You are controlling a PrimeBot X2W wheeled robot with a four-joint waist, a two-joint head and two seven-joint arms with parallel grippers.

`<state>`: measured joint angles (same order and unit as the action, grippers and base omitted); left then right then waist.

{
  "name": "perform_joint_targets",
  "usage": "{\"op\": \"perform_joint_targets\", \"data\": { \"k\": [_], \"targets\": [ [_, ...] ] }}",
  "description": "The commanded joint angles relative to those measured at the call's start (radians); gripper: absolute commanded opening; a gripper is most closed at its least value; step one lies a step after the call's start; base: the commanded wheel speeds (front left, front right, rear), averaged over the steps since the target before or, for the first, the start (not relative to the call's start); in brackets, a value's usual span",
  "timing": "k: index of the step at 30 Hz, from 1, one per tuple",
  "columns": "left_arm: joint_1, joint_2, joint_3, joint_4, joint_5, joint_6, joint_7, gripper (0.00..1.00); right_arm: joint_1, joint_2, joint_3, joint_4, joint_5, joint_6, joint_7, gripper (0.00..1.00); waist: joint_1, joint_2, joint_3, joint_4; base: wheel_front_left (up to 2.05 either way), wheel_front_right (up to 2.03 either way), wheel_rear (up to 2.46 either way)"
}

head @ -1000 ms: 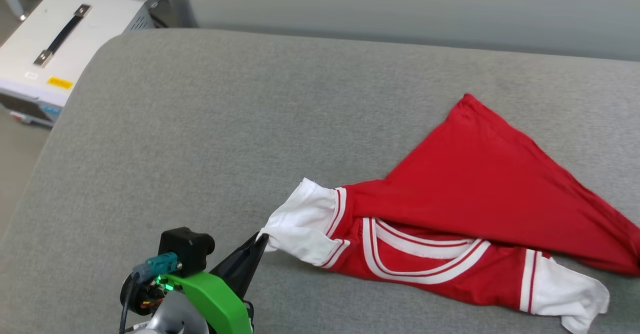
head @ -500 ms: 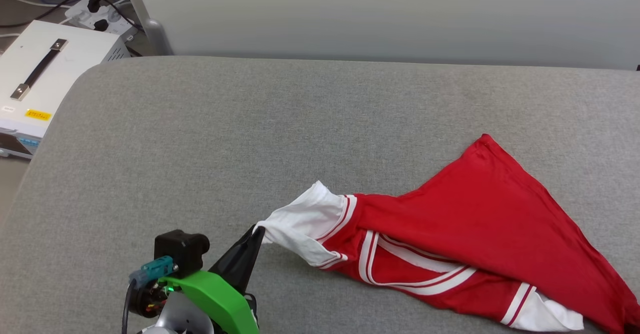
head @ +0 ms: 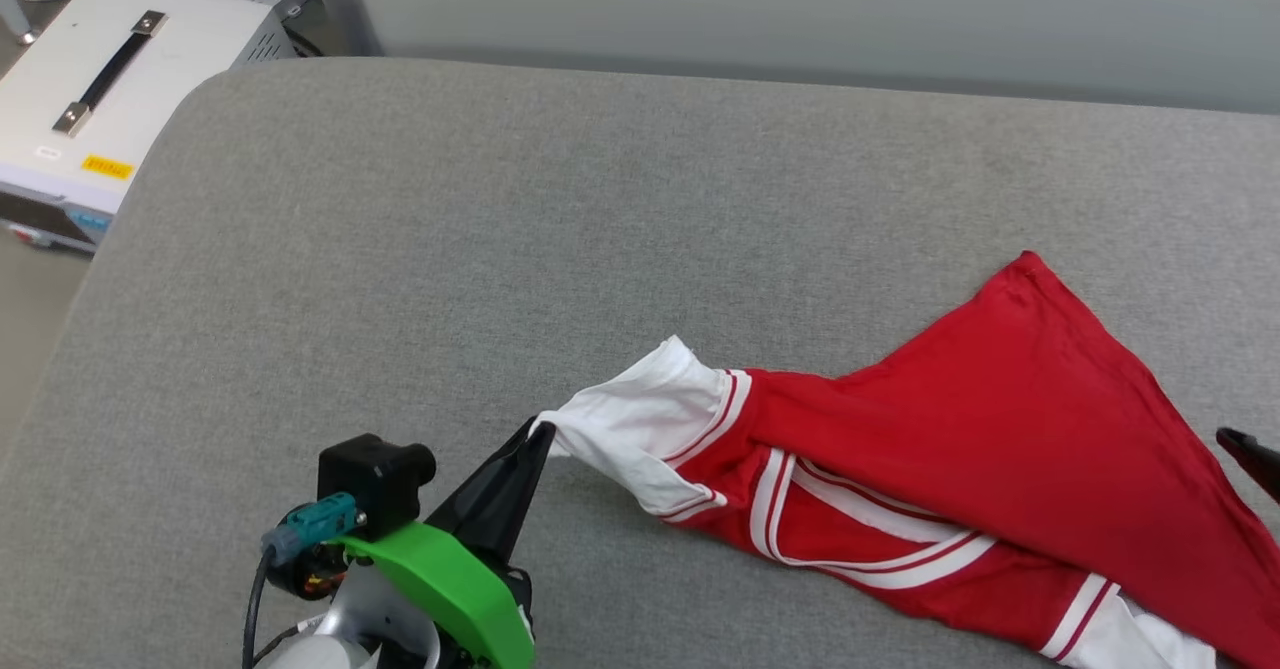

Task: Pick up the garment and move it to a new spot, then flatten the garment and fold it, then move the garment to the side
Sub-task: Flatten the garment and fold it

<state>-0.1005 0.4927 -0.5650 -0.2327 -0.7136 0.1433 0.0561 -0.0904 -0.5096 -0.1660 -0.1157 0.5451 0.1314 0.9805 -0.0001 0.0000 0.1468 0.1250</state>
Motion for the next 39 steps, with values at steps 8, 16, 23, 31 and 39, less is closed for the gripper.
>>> {"op": "perform_joint_targets", "data": {
  "k": [8,16,23,31,39],
  "targets": [
    [-0.064,-0.006,-0.027,-0.052,0.034,-0.018,0.018,0.0,-0.263,-0.008,0.097,0.091,-0.028,-0.001,0.089,1.0,0.0001,0.0,0.136,0.131,0.0,0.0,0.0],
    [-0.097,-0.032,-0.057,-0.051,0.045,-0.037,0.014,0.0,-0.403,-0.035,0.148,0.26,-0.086,-0.001,0.096,1.0,0.0001,0.0,0.204,0.206,0.0,0.0,0.0],
    [-0.117,-0.063,-0.092,-0.029,0.053,-0.058,0.007,0.0,-0.443,-0.064,0.185,0.385,-0.109,-0.001,0.061,1.0,0.0001,0.0,0.232,0.248,0.0,0.0,0.0],
    [-0.127,-0.077,-0.104,-0.008,0.05,-0.065,0.002,0.0,-0.417,-0.072,0.235,0.459,-0.068,-0.001,0.09,0.05,0.0001,0.0,0.236,0.257,0.0,0.0,0.0],
    [-0.137,-0.07,-0.092,0.014,0.05,-0.059,-0.005,0.0,-0.424,-0.077,0.234,0.459,-0.033,-0.001,0.005,0.0,0.0001,0.0,0.218,0.239,0.0,0.0,0.0]
  ]
}}
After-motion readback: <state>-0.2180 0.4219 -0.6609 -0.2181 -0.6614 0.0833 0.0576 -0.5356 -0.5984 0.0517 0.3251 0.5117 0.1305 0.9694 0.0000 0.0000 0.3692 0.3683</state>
